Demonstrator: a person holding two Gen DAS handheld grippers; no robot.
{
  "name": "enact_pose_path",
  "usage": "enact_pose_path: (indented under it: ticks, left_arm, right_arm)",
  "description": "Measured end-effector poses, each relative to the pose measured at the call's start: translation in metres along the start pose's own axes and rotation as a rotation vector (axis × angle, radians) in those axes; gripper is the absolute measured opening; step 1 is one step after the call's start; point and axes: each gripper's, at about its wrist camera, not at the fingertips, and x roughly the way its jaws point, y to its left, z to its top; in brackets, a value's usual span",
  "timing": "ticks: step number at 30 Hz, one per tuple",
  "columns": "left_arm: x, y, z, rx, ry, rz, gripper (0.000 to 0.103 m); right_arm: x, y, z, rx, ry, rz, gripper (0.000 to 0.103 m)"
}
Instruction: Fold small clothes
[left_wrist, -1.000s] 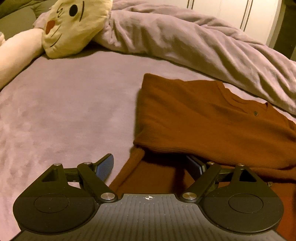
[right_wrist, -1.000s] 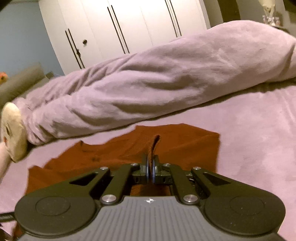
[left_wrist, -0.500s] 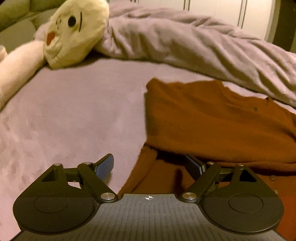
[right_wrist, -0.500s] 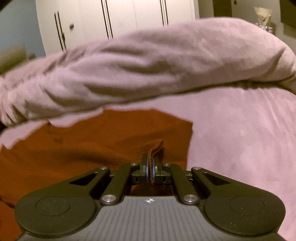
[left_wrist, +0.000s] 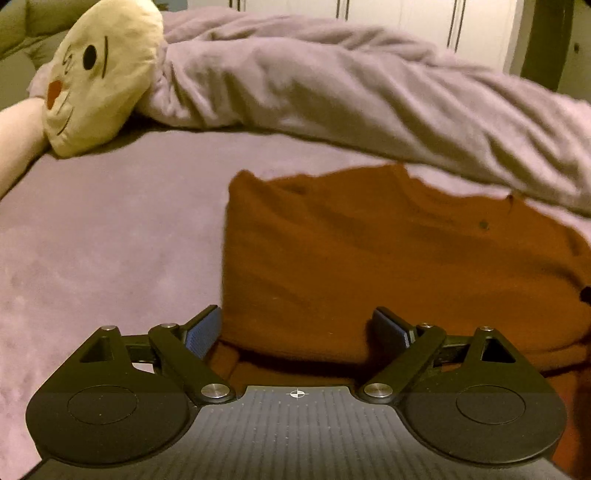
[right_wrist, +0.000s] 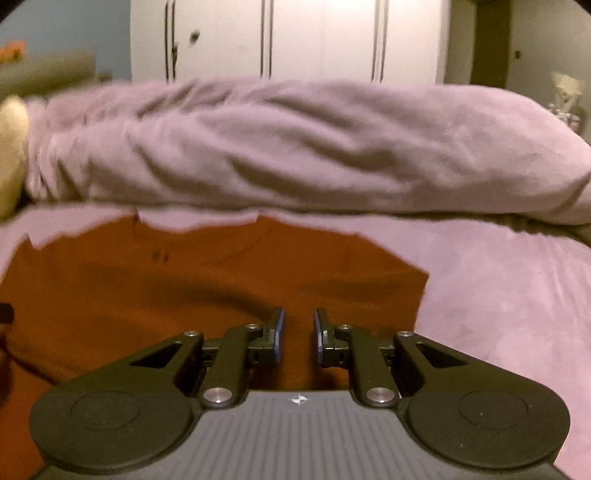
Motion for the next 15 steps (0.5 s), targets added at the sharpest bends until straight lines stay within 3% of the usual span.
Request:
enact_pose_path:
  ticks: [4,8,15]
  left_arm:
    - [0.011,0.004,-0.008,0.01,0.019,0.004,0.101]
    - [0.02,0.015,-0.011,-0.078,0.05,-0.027,0.103]
    - [0.021,0.012,-0.01,-0.061,0.06,-0.014,0.103]
  right_arm:
    - [0.016,0.002,-0.013,-0.062,0.053,-0.018,0.017]
    - [0.018,0.006,-0.017,-0.132,0.054,-0.026,0.018]
    - [0.021,0.001,-0.015,-0.082,0.032,-0.011,0.018]
